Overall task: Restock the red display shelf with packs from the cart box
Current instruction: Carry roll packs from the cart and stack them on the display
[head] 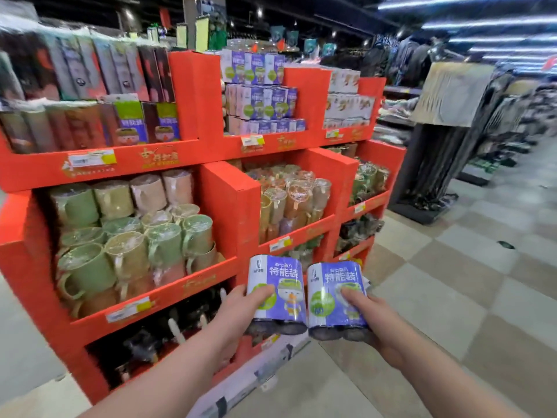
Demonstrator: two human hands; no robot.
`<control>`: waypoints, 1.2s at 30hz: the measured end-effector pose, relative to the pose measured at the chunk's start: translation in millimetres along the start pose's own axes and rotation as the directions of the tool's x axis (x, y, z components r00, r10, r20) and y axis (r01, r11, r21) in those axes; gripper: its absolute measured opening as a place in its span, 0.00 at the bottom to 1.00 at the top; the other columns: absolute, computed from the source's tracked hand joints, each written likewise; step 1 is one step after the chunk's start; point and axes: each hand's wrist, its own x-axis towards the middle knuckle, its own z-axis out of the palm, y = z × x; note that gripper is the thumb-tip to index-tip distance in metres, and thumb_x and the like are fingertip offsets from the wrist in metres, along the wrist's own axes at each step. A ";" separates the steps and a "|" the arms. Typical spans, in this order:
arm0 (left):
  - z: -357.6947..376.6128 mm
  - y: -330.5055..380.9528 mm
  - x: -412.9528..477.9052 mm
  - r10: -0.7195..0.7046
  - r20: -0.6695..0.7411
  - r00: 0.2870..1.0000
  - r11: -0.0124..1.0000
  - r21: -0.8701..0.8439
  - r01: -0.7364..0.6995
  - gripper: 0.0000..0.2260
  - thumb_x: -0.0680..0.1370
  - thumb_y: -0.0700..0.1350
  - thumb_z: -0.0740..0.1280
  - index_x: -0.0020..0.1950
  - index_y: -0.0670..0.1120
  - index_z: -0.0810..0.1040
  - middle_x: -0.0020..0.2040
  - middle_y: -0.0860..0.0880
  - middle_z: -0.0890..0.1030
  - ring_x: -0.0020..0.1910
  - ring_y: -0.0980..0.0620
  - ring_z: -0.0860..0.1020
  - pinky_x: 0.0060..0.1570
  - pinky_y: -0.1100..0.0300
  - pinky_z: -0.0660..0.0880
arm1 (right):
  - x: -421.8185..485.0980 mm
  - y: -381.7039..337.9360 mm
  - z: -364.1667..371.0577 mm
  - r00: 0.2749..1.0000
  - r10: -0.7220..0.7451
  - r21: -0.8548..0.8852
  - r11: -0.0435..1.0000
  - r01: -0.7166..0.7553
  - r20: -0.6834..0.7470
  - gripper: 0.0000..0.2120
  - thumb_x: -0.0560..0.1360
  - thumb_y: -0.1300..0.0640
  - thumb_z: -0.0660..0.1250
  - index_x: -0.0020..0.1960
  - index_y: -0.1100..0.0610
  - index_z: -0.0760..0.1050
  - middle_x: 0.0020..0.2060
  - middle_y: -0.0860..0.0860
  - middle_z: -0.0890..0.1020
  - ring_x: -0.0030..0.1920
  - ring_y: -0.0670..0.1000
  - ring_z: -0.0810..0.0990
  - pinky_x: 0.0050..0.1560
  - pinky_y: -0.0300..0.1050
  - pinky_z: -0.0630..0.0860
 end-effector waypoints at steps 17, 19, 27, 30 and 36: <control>94.2 101.6 186.9 0.098 0.187 0.978 0.995 0.001 -0.100 0.16 0.74 0.52 0.71 0.57 0.45 0.77 0.46 0.46 0.86 0.41 0.48 0.84 0.43 0.55 0.80 | 142.0 -105.7 -77.2 0.987 -0.048 0.086 0.994 0.062 -0.153 0.15 0.76 0.52 0.67 0.56 0.62 0.78 0.45 0.59 0.86 0.32 0.52 0.83 0.27 0.37 0.76; 93.6 120.3 213.5 0.133 0.196 0.972 0.990 0.029 -0.141 0.23 0.67 0.59 0.72 0.55 0.47 0.77 0.48 0.47 0.85 0.45 0.46 0.84 0.51 0.48 0.80 | 168.1 -125.8 -77.3 0.986 -0.063 0.088 0.993 0.077 -0.155 0.13 0.76 0.53 0.66 0.52 0.61 0.80 0.42 0.58 0.86 0.30 0.51 0.83 0.26 0.37 0.76; 72.0 175.3 302.6 0.239 0.153 0.959 0.970 0.014 -0.244 0.07 0.77 0.49 0.68 0.50 0.47 0.79 0.41 0.50 0.85 0.36 0.55 0.83 0.35 0.64 0.78 | 267.4 -181.1 -56.6 0.990 -0.126 0.088 0.988 0.131 -0.056 0.11 0.76 0.50 0.65 0.49 0.57 0.81 0.41 0.56 0.86 0.31 0.50 0.84 0.34 0.41 0.78; 60.5 187.7 320.3 0.249 0.090 0.964 0.968 -0.014 -0.249 0.09 0.75 0.51 0.70 0.49 0.47 0.79 0.41 0.51 0.84 0.36 0.55 0.83 0.35 0.63 0.77 | 301.9 -194.3 -45.8 0.993 -0.119 0.069 0.990 0.120 -0.021 0.12 0.76 0.50 0.65 0.47 0.57 0.82 0.42 0.56 0.86 0.31 0.52 0.83 0.35 0.43 0.77; 42.0 210.4 361.0 0.232 -0.050 0.971 0.970 -0.069 -0.235 0.13 0.74 0.52 0.70 0.54 0.46 0.80 0.45 0.46 0.86 0.43 0.47 0.85 0.48 0.51 0.81 | 372.7 -232.4 -23.6 0.990 -0.125 0.012 0.992 0.124 0.058 0.14 0.74 0.48 0.67 0.50 0.58 0.82 0.45 0.58 0.86 0.35 0.56 0.83 0.39 0.46 0.78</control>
